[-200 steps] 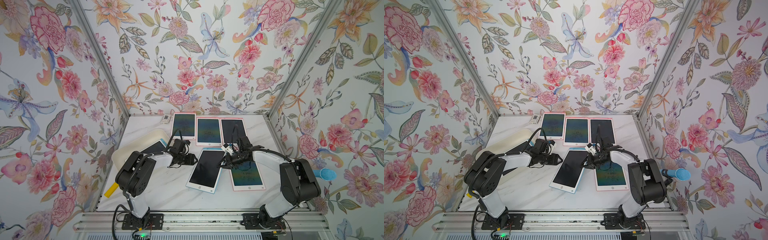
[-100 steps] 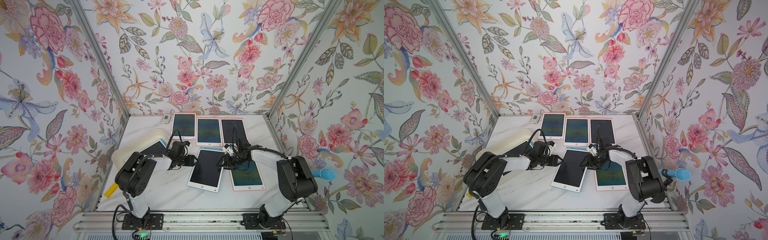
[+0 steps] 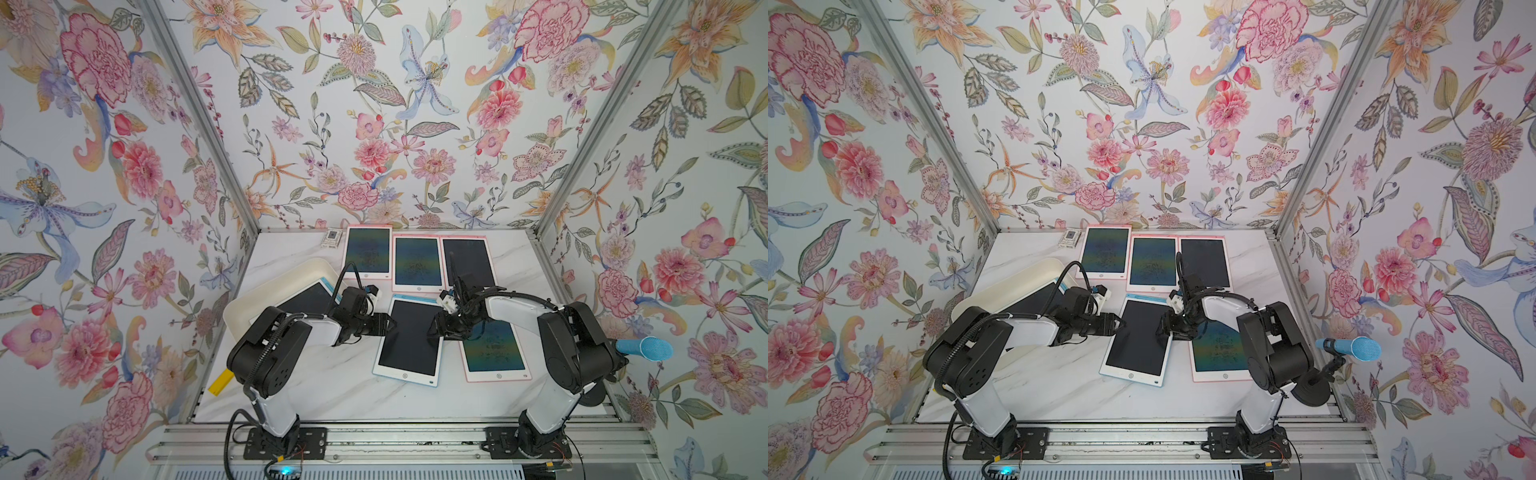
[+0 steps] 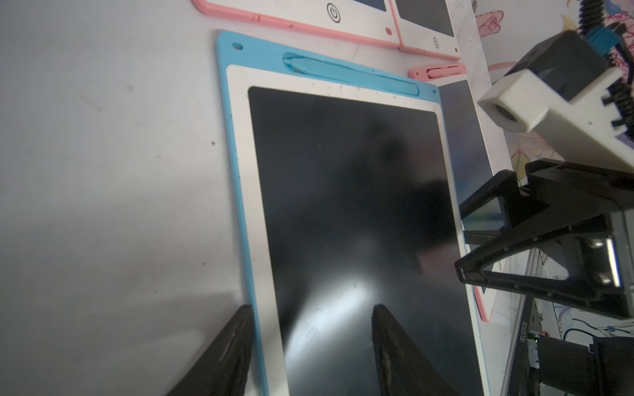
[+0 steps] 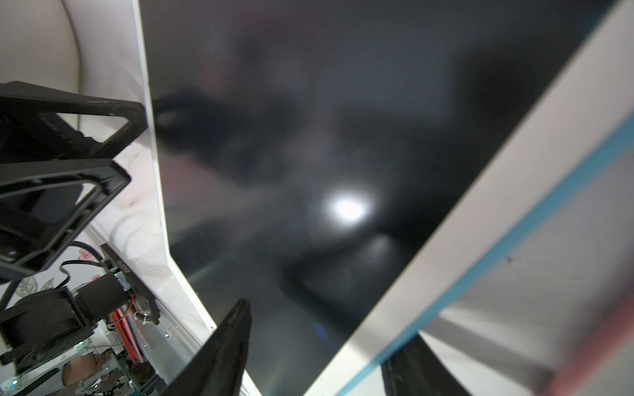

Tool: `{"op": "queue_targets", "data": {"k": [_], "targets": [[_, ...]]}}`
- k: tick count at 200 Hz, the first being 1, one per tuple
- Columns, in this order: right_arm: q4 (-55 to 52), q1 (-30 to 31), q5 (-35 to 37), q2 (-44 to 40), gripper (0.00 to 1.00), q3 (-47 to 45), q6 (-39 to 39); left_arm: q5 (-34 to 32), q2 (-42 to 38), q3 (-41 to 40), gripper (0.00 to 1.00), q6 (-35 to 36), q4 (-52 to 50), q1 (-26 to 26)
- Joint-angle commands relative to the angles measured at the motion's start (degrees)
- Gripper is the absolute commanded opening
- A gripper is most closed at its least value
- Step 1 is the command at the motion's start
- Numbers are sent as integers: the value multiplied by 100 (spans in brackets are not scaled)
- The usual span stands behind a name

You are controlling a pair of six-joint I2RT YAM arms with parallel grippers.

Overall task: Take out the writing tablet from the storage box
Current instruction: Place the writing tablet at the center of the board.

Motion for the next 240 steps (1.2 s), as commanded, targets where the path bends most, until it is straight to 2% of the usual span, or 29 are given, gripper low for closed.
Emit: {"op": "queue_targets", "data": {"k": [1,88,123,240], "targets": [[-56,143,207,99,59,113,101,-10,49,-329,58,-192,-613,-129],[-205,156,560,89,60,232,129,-147,-158,-691,58,-677,-165,-467],[-254,104,800,156,61,315,85,-132,83,-459,58,-729,-128,-472],[-583,100,1587,118,69,385,22,-312,-119,-271,57,-745,-500,-492]]}}
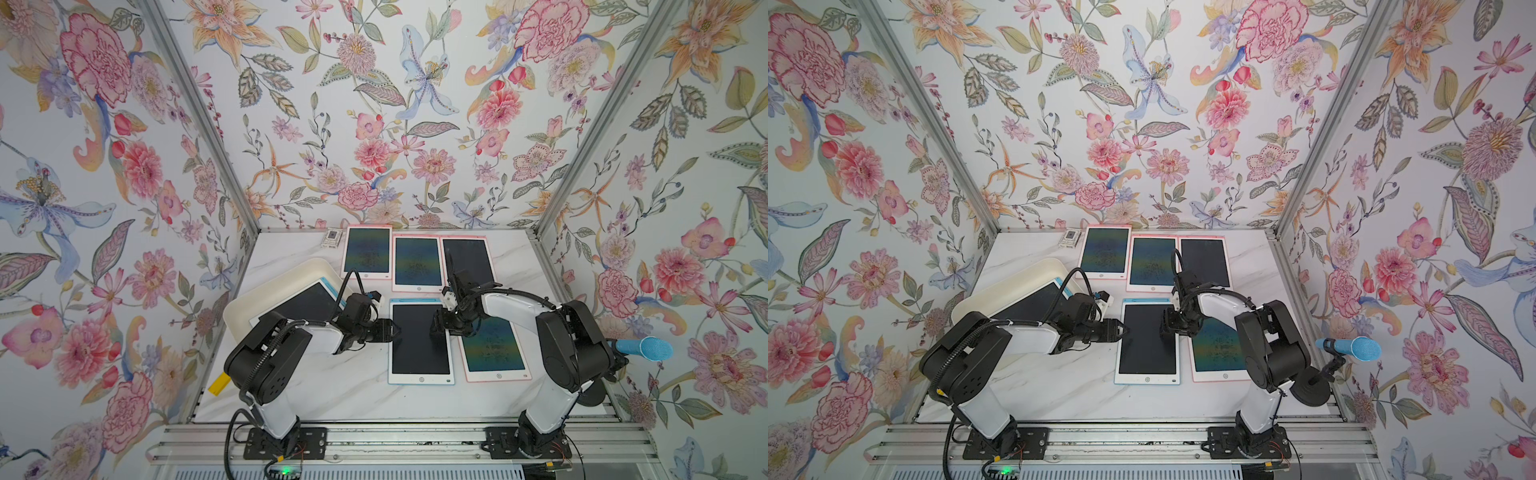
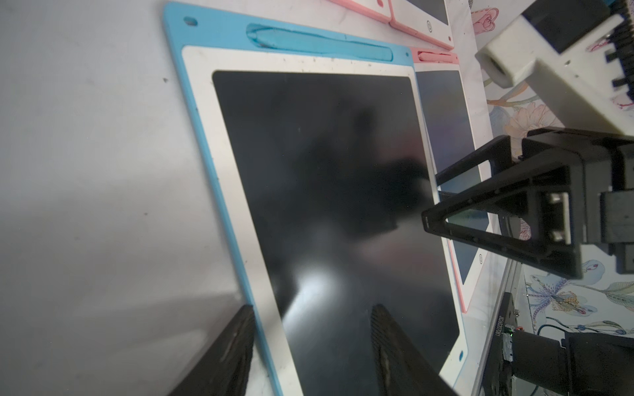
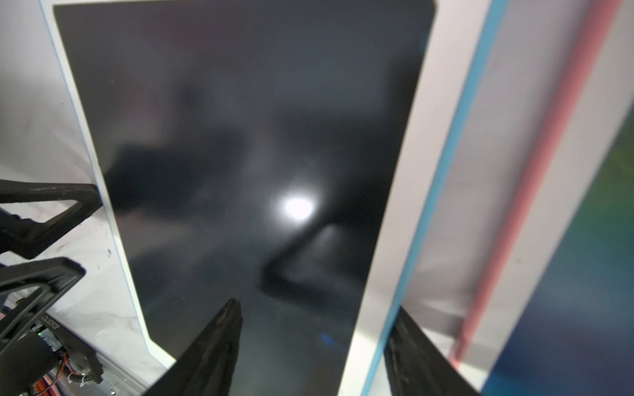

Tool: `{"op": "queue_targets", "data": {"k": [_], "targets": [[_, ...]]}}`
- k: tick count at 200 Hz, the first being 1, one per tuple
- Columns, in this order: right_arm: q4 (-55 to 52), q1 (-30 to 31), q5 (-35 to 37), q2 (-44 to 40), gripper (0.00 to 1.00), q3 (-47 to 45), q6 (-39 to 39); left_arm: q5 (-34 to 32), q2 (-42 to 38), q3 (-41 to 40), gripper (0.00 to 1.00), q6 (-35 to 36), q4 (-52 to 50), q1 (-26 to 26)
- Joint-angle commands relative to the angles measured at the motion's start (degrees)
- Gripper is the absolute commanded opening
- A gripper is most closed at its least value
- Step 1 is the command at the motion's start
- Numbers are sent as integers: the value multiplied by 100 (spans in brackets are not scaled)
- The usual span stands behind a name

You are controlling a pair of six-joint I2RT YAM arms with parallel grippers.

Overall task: Take out the writing tablet from the storage box
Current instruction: Place the writing tablet at the center of the board.

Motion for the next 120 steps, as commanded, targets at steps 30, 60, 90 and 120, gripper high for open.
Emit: {"op": "queue_targets", "data": {"k": [30,60,90,120], "targets": [[-321,32,443,0,69,49,-120,-309,-89,-27,58,-127,-783,-97],[-466,95,622,-103,70,164,-132,-362,-216,78,59,-78,-907,-97],[-626,214,683,-317,70,365,-166,-512,-425,134,59,-10,-1148,-67],[-822,360,966,-478,70,755,-173,-785,-878,189,60,171,-1571,159]]}}
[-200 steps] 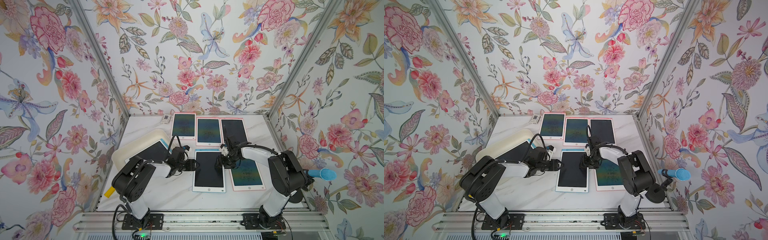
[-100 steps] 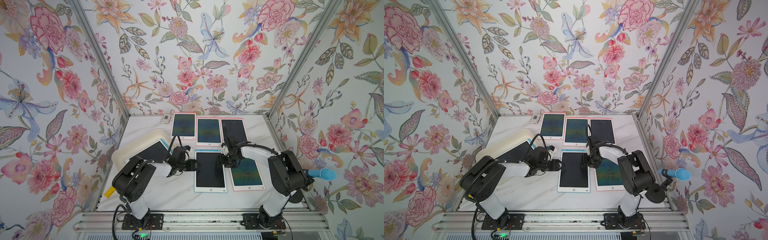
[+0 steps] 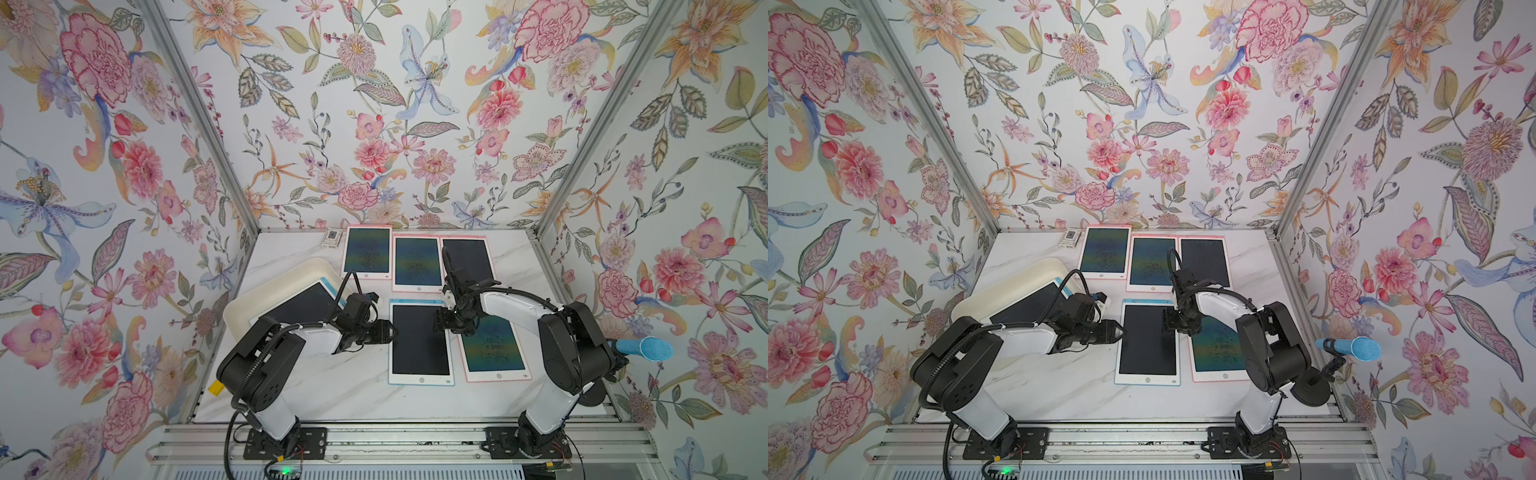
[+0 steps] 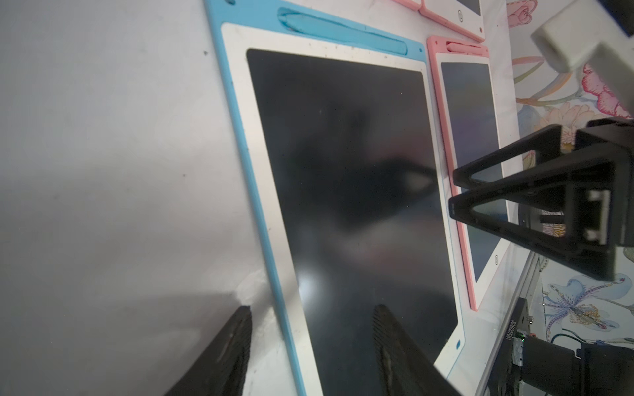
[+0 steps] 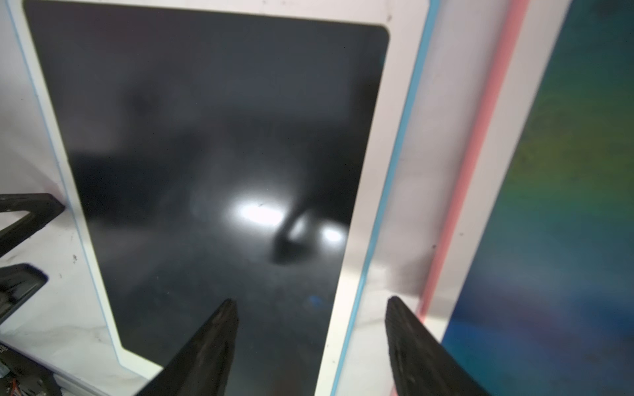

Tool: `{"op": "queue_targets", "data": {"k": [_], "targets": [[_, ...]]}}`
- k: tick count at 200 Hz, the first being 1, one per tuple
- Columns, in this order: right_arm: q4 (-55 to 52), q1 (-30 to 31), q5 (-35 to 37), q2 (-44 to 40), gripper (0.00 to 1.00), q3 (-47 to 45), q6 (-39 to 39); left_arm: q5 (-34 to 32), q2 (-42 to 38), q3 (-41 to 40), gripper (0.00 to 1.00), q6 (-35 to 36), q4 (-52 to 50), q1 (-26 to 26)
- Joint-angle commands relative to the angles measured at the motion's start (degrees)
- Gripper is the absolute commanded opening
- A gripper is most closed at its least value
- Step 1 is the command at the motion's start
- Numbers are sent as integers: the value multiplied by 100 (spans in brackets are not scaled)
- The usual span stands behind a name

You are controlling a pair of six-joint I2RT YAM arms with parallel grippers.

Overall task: Take out the writing tablet from the storage box
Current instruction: Place the writing tablet at the center of the board, then pick up the writing tablet from the storage box.

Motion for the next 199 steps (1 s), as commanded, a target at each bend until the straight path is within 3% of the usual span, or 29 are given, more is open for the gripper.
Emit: {"op": "queue_targets", "data": {"k": [1,56,98,138,159,199], "targets": [[-326,122,352,-306,70,434,-94,-380,-411,121,60,203,-613,168],[-380,616,375,22,70,2009,-309,-1457,-1633,1159,61,893,-2399,675],[-203,1416,149,1328,69,3744,-806,-1887,-2599,585,66,870,-2809,2361],[-570,1824,-79,2812,69,5663,-900,-2124,-2921,250,68,1023,-3003,3528],[-751,1943,-180,3376,69,6395,-998,-2083,-2921,71,69,940,-2869,3938],[-779,2028,457,3919,70,7117,-934,-2224,-2695,-13,74,896,-2875,4664]]}}
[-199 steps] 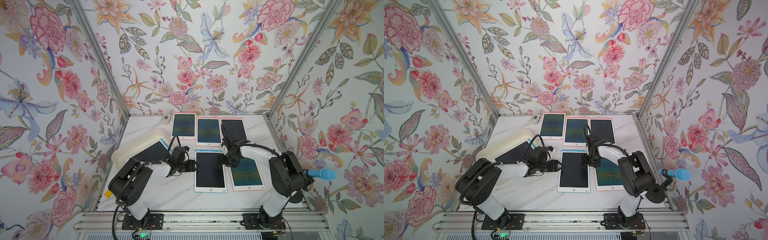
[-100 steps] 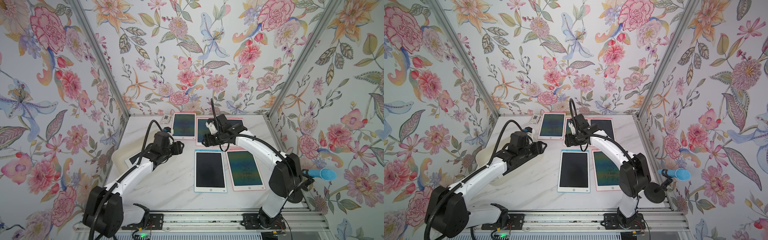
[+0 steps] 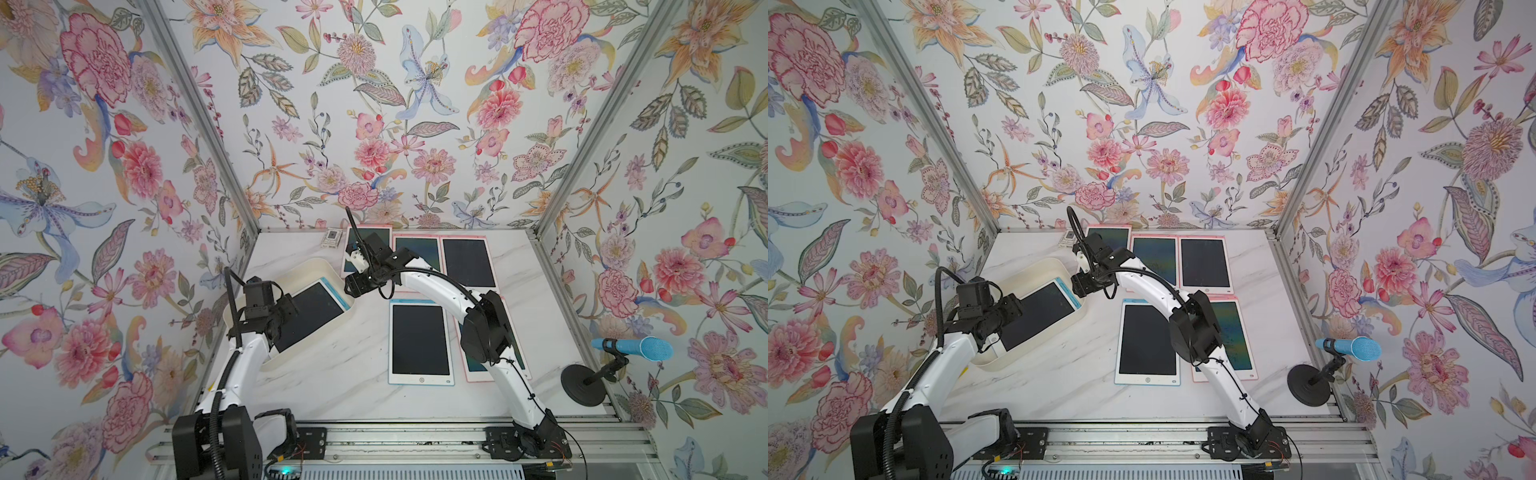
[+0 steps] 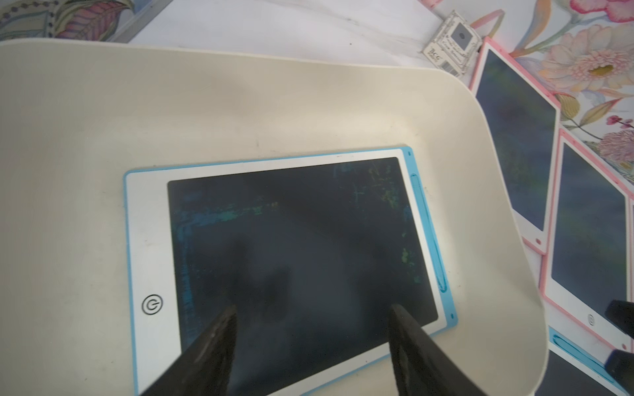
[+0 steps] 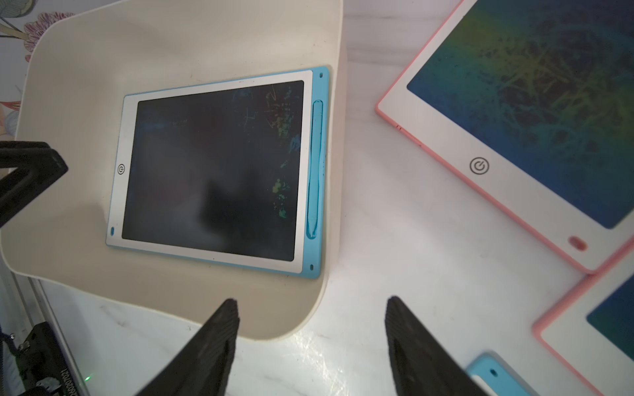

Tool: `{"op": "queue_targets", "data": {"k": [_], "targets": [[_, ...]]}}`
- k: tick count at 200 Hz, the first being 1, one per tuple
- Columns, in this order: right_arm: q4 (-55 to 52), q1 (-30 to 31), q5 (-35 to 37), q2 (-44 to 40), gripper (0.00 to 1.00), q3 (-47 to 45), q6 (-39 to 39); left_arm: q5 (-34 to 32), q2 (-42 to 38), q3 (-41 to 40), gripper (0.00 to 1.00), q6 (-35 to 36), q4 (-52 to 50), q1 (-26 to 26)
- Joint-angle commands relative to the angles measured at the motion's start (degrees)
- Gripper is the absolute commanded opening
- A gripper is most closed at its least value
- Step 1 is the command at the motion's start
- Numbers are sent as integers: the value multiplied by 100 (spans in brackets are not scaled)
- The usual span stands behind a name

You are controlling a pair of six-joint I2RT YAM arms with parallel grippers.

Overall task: Take out the writing tablet from the storage box
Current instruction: Pick up the writing tablet from the storage box.

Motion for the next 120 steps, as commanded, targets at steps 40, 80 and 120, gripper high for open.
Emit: {"op": "queue_targets", "data": {"k": [40,80,120], "targets": [[-270,-13,602,529,71,824,-22,-436,548,172,79,-219,-352,852],[-270,-104,924,719,73,970,-73,-484,905,227,82,-198,-137,906],[-270,-237,614,912,73,1157,13,-896,1276,382,83,-139,-309,918]]}}
